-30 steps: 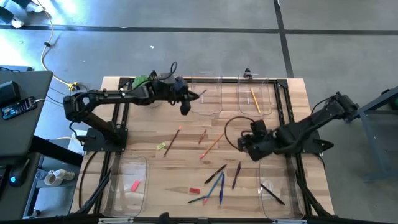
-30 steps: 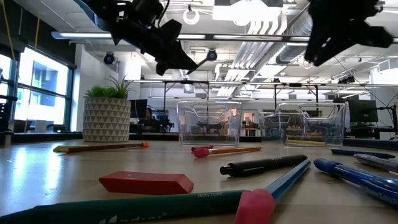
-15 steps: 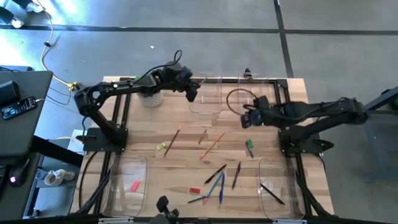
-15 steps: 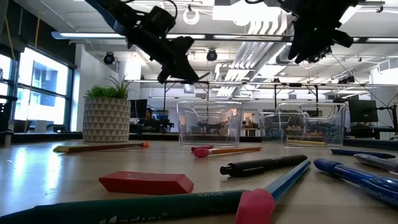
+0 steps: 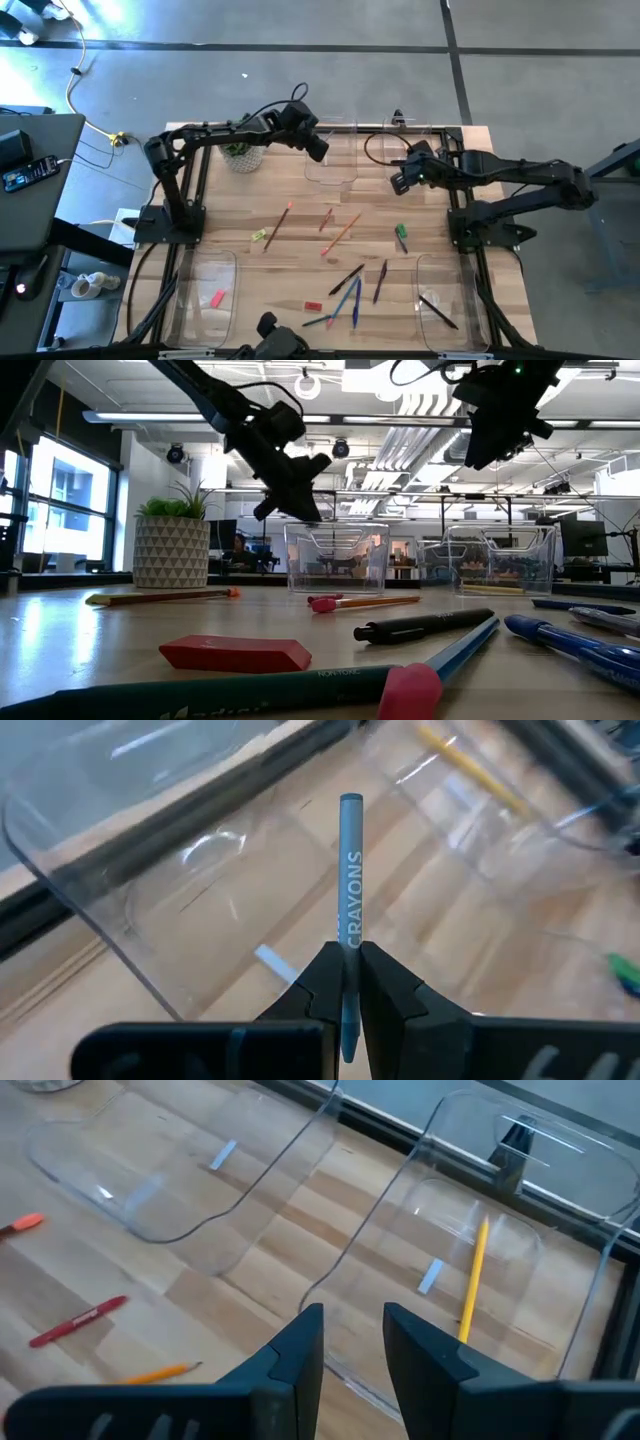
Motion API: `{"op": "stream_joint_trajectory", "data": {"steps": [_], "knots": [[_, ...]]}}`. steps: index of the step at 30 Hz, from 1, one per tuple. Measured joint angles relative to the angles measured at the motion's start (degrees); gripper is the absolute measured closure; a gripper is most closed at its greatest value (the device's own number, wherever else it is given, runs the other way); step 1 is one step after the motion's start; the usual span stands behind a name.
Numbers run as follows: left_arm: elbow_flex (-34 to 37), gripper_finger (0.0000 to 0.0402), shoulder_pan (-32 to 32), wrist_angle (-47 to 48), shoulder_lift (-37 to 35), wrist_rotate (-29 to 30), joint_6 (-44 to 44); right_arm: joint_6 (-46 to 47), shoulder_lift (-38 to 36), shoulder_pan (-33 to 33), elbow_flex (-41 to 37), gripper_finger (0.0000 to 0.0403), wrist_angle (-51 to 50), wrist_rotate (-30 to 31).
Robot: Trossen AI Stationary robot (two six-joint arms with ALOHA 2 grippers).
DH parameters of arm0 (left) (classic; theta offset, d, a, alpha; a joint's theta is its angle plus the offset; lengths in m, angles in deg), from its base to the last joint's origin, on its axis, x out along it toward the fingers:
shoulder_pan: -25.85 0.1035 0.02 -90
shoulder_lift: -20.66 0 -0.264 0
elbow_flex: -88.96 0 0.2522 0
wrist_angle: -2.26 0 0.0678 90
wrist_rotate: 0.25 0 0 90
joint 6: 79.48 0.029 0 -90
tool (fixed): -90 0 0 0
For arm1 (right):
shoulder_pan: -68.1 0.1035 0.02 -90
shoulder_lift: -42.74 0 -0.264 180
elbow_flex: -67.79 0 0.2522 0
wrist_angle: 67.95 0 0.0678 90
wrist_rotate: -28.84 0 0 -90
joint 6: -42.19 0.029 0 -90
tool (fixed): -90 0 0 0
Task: Sort crayons/erasers/pens/pencils in bins
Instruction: Put the gray crayon into the top left transparent bin
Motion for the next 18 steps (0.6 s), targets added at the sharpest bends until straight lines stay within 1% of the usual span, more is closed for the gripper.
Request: {"op": "stream_joint_trajectory", "data": {"steps": [4, 11, 18], "knots": [[-0.3, 0.0397, -0.1, 0.9, 1.8, 2.2, 0.0, 0.0, 0.0, -0.9, 0.0, 0.0304, 0.0, 0.0], [-0.3, 0.0397, -0.6, 1.2, 2.3, 5.0, 0.0, 0.0, 0.0, -1.0, 0.0, 0.0304, 0.0, 0.0], [-0.1, 0.0397, -1.3, 4.2, 2.2, 5.9, 0.9, -0.5, 0.0, -1.0, -0.2, 0.0304, 0.0, 0.3]]}}
